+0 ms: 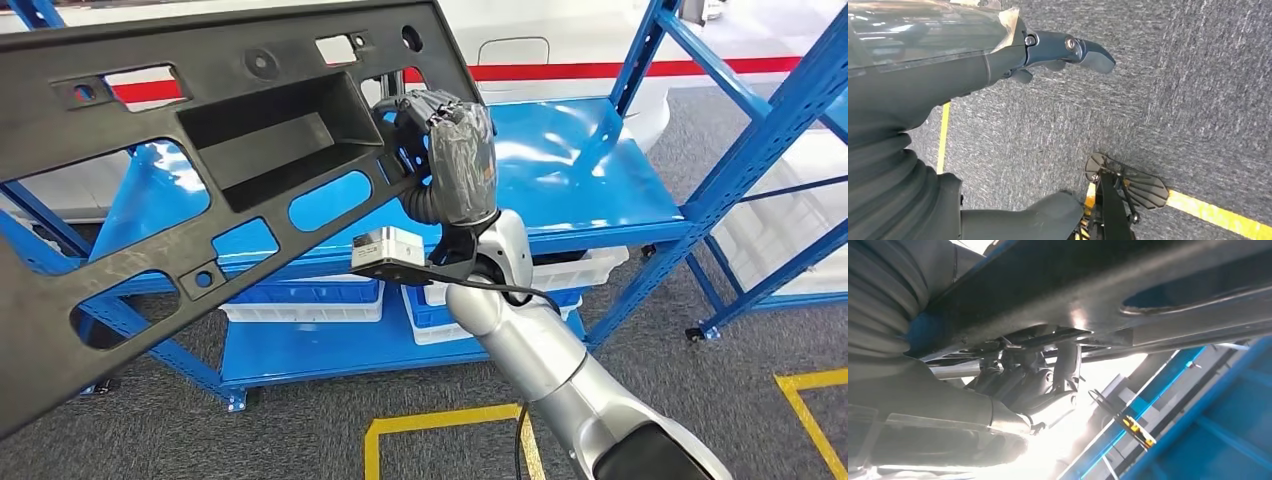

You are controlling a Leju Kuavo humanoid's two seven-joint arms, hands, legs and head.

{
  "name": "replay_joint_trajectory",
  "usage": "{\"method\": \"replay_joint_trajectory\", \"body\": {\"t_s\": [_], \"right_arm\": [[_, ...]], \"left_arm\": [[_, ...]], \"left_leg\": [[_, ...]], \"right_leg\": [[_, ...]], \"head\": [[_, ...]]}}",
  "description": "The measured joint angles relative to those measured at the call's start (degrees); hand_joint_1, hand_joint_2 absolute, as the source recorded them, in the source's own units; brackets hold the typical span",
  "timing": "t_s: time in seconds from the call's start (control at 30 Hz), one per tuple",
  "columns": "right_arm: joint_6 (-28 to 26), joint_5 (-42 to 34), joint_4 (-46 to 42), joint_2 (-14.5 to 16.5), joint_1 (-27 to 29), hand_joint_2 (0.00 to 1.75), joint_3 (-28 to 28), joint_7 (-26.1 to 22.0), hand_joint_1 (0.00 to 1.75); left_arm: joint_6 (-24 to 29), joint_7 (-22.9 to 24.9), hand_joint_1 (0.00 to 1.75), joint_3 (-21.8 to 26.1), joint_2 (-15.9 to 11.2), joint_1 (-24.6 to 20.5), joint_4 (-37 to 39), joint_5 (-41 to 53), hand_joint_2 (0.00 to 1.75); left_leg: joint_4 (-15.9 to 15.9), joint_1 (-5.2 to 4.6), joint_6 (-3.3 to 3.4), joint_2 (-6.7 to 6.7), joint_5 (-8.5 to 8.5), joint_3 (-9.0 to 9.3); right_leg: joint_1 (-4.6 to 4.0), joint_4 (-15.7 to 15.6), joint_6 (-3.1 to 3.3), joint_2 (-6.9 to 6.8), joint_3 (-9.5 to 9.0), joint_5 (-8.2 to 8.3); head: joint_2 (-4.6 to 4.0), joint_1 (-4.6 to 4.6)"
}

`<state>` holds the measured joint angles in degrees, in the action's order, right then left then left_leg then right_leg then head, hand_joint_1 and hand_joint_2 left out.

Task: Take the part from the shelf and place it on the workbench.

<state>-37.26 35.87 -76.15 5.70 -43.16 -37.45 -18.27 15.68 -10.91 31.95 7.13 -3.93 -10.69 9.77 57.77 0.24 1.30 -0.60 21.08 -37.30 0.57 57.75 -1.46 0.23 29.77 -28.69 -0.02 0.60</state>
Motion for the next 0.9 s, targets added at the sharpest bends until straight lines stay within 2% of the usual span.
{"method": "replay_joint_trajectory", "body": {"t_s": [0.03, 0.07, 0.1, 0.13, 0.2, 0.23, 0.27, 0.3, 0.33, 0.4, 0.43, 0.47, 0.53, 0.57, 0.6, 0.63, 0.67, 0.73, 0.77, 0.8, 0.83, 0.87, 0.9], "right_arm": [[0.01, 0.00, 0.05, 0.00, -0.05, 1.75, 0.00, 0.00, 1.75], [0.02, 0.00, 0.11, 0.05, -0.07, 1.75, -0.01, 0.00, 1.75], [0.05, 0.01, 0.20, 0.12, -0.10, 1.75, -0.01, 0.00, 1.75], [0.10, 0.03, 0.29, 0.21, -0.14, 1.75, -0.01, 0.00, 1.75], [0.19, 0.10, 0.51, 0.33, -0.14, 1.75, -0.01, 0.00, 1.75], [0.21, 0.15, 0.65, 0.35, -0.10, 1.75, 0.00, 0.00, 1.75], [0.21, 0.23, 0.80, 0.35, -0.05, 1.75, 0.00, 0.00, 1.75], [0.20, 0.32, 0.94, 0.35, 0.00, 1.75, 0.01, 0.00, 1.75], [0.19, 0.42, 1.05, 0.35, 0.02, 1.75, 0.02, 0.00, 1.75], [0.16, 0.52, 1.15, 0.38, -0.02, 1.75, 0.08, 0.00, 1.75], [0.15, 0.57, 1.17, 0.43, -0.06, 1.75, 0.10, 0.01, 1.75], [0.13, 0.64, 1.17, 0.47, -0.11, 1.75, 0.13, 0.01, 1.75], [0.08, 0.88, 1.20, 0.48, -0.13, 1.75, 0.20, 0.02, 1.75], [0.06, 1.02, 1.20, 0.40, -0.12, 1.75, 0.25, 0.01, 1.75], [0.04, 1.12, 1.20, 0.33, -0.09, 1.75, 0.30, 0.02, 1.75], [0.02, 1.19, 1.20, 0.25, -0.05, 1.75, 0.34, 0.03, 1.75], [0.01, 1.23, 1.19, 0.18, 0.01, 1.75, 0.37, 0.06, 1.75], [0.00, 1.33, 1.19, 0.00, 0.25, 1.75, 0.45, 0.16, 1.75], [-0.01, 1.43, 1.19, -0.12, 0.49, 1.75, 0.49, 0.22, 1.75], [-0.01, 1.57, 1.19, -0.23, 0.76, 1.75, 0.51, 0.33, 1.75], [-0.01, 1.79, 1.19, -0.34, 1.04, 1.75, 0.52, 0.47, 1.75], [-0.01, 2.05, 1.17, -0.42, 1.22, 1.75, 0.54, 0.62, 1.75], [-0.01, 2.32, 1.14, -0.46, 1.30, 1.75, 0.57, 0.77, 1.75]], "left_arm": [[-0.01, 0.00, 0.00, 0.00, -0.02, 0.05, 0.00, 0.00, 1.75], [-0.02, -0.01, 0.00, 0.00, -0.04, 0.08, 0.01, 0.00, 1.75], [-0.06, -0.03, 0.00, 0.00, -0.06, 0.14, 0.01, 0.00, 1.75], [-0.13, -0.06, 0.00, 0.00, -0.07, 0.20, 0.02, 0.00, 1.75], [-0.34, -0.17, 0.00, 0.00, -0.11, 0.25, 0.04, 0.01, 1.75], [-0.46, -0.23, 0.00, 0.00, -0.16, 0.27, 0.04, 0.02, 1.75], [-0.57, -0.30, 0.00, -0.01, -0.22, 0.27, 0.04, 0.04, 1.75], [-0.68, -0.36, 0.00, -0.01, -0.26, 0.28, 0.04, 0.08, 1.75], [-0.77, -0.41, 0.00, -0.02, -0.31, 0.27, 0.04, 0.13, 1.75], [-0.91, -0.49, 0.00, -0.02, -0.34, 0.12, 0.03, 0.22, 1.75], [-0.96, -0.54, 0.00, -0.02, -0.34, 0.06, 0.03, 0.25, 1.75], [-1.01, -0.57, 0.00, -0.03, -0.33, 0.02, 0.03, 0.29, 1.75], [-1.05, -0.61, 0.00, -0.04, -0.32, 0.08, 0.05, 0.37, 1.75], [-1.04, -0.62, 0.00, -0.04, -0.32, 0.08, 0.09, 0.45, 1.75], [-1.04, -0.62, 0.00, -0.05, -0.32, 0.09, 0.12, 0.51, 1.75], [-1.03, -0.62, 0.00, -0.05, -0.32, 0.09, 0.15, 0.56, 1.75], [-1.02, -0.62, 0.00, -0.05, -0.33, 0.07, 0.16, 0.60, 1.75], [-1.04, -0.70, 0.00, -0.05, -0.37, 0.09, 0.16, 0.61, 1.75], [-1.10, -0.77, 0.00, -0.05, -0.37, 0.11, 0.17, 0.61, 1.75], [-1.16, -0.86, 0.00, -0.06, -0.37, 0.11, 0.17, 0.61, 1.75], [-1.25, -0.96, 0.00, -0.07, -0.36, 0.12, 0.17, 0.61, 1.75], [-1.31, -1.07, 0.00, -0.07, -0.32, 0.12, 0.18, 0.61, 1.75], [-1.34, -1.16, 0.00, -0.07, -0.24, 0.09, 0.19, 0.62, 1.75]], "left_leg": [[0.16, 0.04, -0.20, 0.06, -0.27, -0.31], [0.63, 0.16, -0.44, 0.15, 0.16, -0.80], [1.88, 0.29, -0.71, 0.25, 1.52, -1.52], [4.23, 0.44, -1.03, 0.33, 3.77, -2.49], [11.37, 0.59, -1.66, 0.43, 9.03, -4.65], [14.49, 0.66, -1.83, 0.45, 10.57, -5.22], [16.00, 0.74, -1.91, 0.46, 10.93, -4.94], [15.46, 0.86, -1.93, 0.46, 10.25, -3.55], [12.92, 1.02, -1.93, 0.46, 8.99, -1.08], [5.35, 1.14, -1.89, 0.66, 8.03, 4.59], [2.66, 1.03, -1.61, 0.93, 8.13, 6.30], [1.22, 0.80, -1.22, 1.21, 8.48, 6.99], [0.90, 0.33, -0.01, 1.50, 7.76, 6.36], [0.79, 0.20, 0.57, 1.36, 7.13, 5.94], [0.60, 0.14, 1.17, 1.21, 6.42, 5.39], [0.43, 0.14, 1.70, 1.04, 5.67, 4.77], [0.40, 0.09, 2.07, 0.90, 5.03, 4.18], [0.43, -0.10, 2.53, 0.75, 3.76, 2.54], [0.46, -0.27, 2.64, 0.68, 3.04, 1.59], [0.48, -0.47, 2.73, 0.61, 2.31, 0.65], [0.50, -0.72, 2.79, 0.57, 1.60, -0.24], [0.51, -1.00, 2.82, 0.56, 0.90, -1.08], [0.53, -1.22, 2.85, 0.57, 0.20, -1.78]], "right_leg": [[0.30, -0.02, 0.33, -0.01, 0.47, 0.38], [0.57, 0.07, 0.75, -0.06, 0.91, 0.85], [0.83, 0.07, 1.21, -0.16, 1.47, 1.42], [0.97, 0.06, 1.59, -0.24, 2.14, 2.04], [0.86, 0.10, 2.04, -0.33, 3.62, 3.26], [0.81, 0.12, 2.03, -0.35, 4.43, 3.90], [0.78, 0.15, 1.95, -0.36, 5.24, 4.53], [0.80, 0.16, 1.81, -0.36, 6.03, 5.17], [0.85, 0.17, 1.60, -0.34, 6.75, 5.78], [0.86, 0.19, 0.93, -0.28, 7.86, 6.95], [0.80, 0.18, 0.52, -0.26, 8.15, 7.45], [0.69, 0.15, 0.07, -0.25, 8.30, 7.93], [0.45, -0.28, -0.89, -0.22, 8.50, 8.95], [0.45, -0.20, -1.17, -0.20, 8.89, 8.95], [0.43, 0.32, -1.17, -0.19, 9.57, 8.27], [0.41, 1.47, -0.93, -0.18, 10.43, 6.93], [0.50, 3.73, -0.41, -0.19, 11.40, 4.67], [0.47, 10.68, 0.25, -0.19, 13.37, -0.05], [0.41, 14.47, 0.25, -0.19, 13.99, -1.84], [0.30, 17.08, 0.05, -0.19, 13.89, -2.69], [0.12, 17.78, -0.22, -0.19, 12.74, -2.61], [-0.20, 16.20, -0.32, -0.19, 10.39, -1.94], [-0.65, 12.84, -0.04, -0.18, 7.09, -1.40]], "head": [[-0.01, -0.12], [-0.01, -0.09], [-0.01, -0.09], [-0.01, -0.02], [-0.01, 0.03], [-0.01, 0.05], [-0.01, 0.03], [-0.01, 0.04], [-0.01, 0.03], [-0.01, 0.01], [-0.01, -0.03], [-0.01, 0.02], [-0.01, -0.14], [-0.01, -0.16], [-0.01, -0.30], [-0.01, -0.38], [-0.01, -0.48], [-0.01, -0.68], [-0.01, -0.70], [-0.01, -0.70], [-0.01, -0.73], [-0.01, -0.73], [-0.01, -0.73]]}}
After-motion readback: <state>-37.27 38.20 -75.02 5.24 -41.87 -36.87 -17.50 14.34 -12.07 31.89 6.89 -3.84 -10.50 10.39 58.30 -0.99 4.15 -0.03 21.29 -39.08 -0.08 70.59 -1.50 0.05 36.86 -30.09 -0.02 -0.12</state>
